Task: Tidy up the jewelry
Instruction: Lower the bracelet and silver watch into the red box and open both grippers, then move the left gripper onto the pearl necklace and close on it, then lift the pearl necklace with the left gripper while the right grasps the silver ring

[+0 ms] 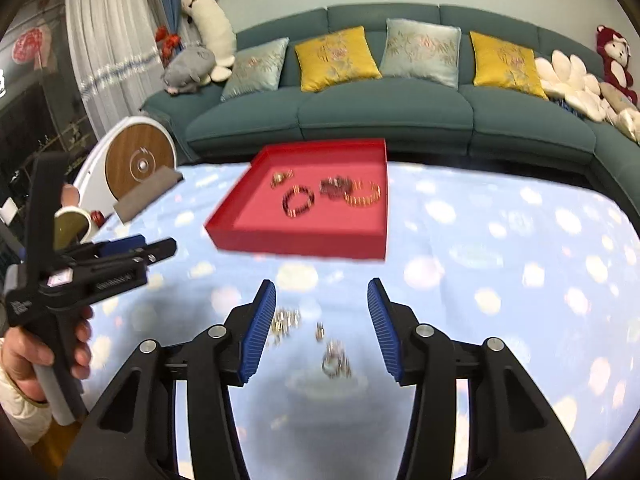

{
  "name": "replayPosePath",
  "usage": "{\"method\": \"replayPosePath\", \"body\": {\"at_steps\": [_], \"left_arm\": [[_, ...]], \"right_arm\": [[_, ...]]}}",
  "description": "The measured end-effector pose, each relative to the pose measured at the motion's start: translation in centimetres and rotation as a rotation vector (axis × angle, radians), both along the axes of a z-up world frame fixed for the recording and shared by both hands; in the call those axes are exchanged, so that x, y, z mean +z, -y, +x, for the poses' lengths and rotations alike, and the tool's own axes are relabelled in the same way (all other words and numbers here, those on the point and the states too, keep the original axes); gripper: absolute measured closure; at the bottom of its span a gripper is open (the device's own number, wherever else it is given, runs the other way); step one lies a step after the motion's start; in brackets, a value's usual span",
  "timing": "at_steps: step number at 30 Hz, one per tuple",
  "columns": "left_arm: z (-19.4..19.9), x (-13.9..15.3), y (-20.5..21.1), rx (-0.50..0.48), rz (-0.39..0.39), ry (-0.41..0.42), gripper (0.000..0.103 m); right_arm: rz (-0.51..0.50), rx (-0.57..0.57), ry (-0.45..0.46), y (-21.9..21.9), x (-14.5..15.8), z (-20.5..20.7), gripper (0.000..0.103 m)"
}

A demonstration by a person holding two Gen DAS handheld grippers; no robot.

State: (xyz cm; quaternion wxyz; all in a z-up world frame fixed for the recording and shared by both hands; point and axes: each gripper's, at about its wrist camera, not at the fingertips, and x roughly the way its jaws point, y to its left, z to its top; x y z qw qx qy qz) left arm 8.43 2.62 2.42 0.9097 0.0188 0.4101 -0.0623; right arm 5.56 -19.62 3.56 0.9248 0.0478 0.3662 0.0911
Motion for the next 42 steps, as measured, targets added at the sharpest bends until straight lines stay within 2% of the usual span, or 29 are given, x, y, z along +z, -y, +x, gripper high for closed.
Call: {"method": "replayPosePath", "body": {"at_steps": [3,8,13,17,19,20,21,24,27,30,42], "left_arm": [[-0.2,-2.0,0.5,-0.044,-0.036,-0.036,0.041],[0.5,-4.9,2.1,-0.098,-0.025,-0.068,0.041],[1.1,-6.0,3.4,-0.143,-0.058,-0.082,0.042],[1.3,-6.8,4.6,-0.194,-0.053,-0.099,0.042],[1.5,-7.6,5.0,-0.210,-0.057,-0.125,0.052],[1.4,-7.7,5.1,-0.209,-0.045,-0.107,0.052],[1.4,-7.8,5.4,-0.220,-0.038,-0.103,0.058],[1.2,-7.7,5.7,-0.257,-0.051,-0.112,0.081],[1.0,-7.5,5.7,-0.273,-0.076,-0.124,0.085],[0.7,-6.9,5.4,-0.282,-0.092,-0.123,0.098],[-0.5,-3.4,1.9,-0.239,-0.175,-0.075,0.099]], "right_arm": [[0.007,0.004,-0.047,0.0,-2.1,-0.4,0.057],[-0.005,0.016,-0.086,-0.2,-4.4,-0.3,0.057],[-0.003,0.014,-0.099,-0.3,-5.2,0.2,0.057],[-0.003,0.018,-0.115,-0.5,-5.7,0.6,0.057],[-0.001,0.019,-0.124,-0.5,-6.0,0.8,0.057],[0.003,0.019,-0.128,-0.4,-6.1,0.9,0.057],[0.006,0.018,-0.130,-0.4,-6.2,1.0,0.057],[0.005,0.014,-0.132,-0.3,-6.2,1.2,0.057],[0.012,0.011,-0.136,0.0,-6.3,1.2,0.057],[0.011,0.019,-0.138,-0.2,-6.3,1.0,0.057],[-0.002,0.054,-0.167,-1.4,-7.5,0.8,0.057]]}}
